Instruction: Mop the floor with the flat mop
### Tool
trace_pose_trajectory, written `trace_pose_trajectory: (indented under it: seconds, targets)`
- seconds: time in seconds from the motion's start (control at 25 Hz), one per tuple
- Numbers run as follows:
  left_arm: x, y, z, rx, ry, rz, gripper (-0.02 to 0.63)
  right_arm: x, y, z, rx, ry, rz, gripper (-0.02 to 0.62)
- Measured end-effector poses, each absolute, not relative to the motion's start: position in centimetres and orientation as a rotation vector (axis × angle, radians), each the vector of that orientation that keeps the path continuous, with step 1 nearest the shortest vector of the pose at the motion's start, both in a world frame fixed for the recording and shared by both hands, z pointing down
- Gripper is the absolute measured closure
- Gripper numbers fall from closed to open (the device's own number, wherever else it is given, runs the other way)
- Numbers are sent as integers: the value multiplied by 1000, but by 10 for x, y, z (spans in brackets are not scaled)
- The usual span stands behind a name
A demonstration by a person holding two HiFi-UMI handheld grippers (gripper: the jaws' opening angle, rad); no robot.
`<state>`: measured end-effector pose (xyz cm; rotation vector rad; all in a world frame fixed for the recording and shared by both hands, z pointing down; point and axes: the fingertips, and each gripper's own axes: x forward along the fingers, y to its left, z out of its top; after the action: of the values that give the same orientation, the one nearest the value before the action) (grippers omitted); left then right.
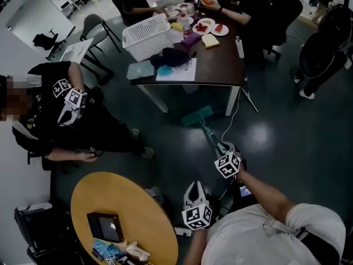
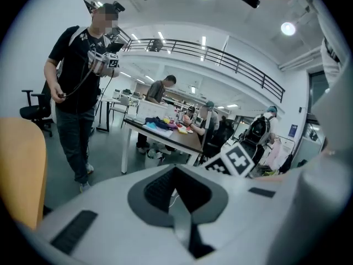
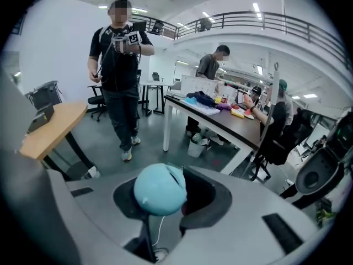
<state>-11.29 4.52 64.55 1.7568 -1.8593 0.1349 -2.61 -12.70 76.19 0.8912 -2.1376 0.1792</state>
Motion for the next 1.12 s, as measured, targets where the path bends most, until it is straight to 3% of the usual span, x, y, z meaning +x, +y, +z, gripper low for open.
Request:
trace_pose_trajectory:
  seconds: [0.28,1.12]
  targets:
    - [-111,41,640,1805,-1858,115,601,32,-19,728,755,-2100,232,482]
    - [-103,15,636,1902,-1810,75,601,39,-33,730,811,-2123,284,482]
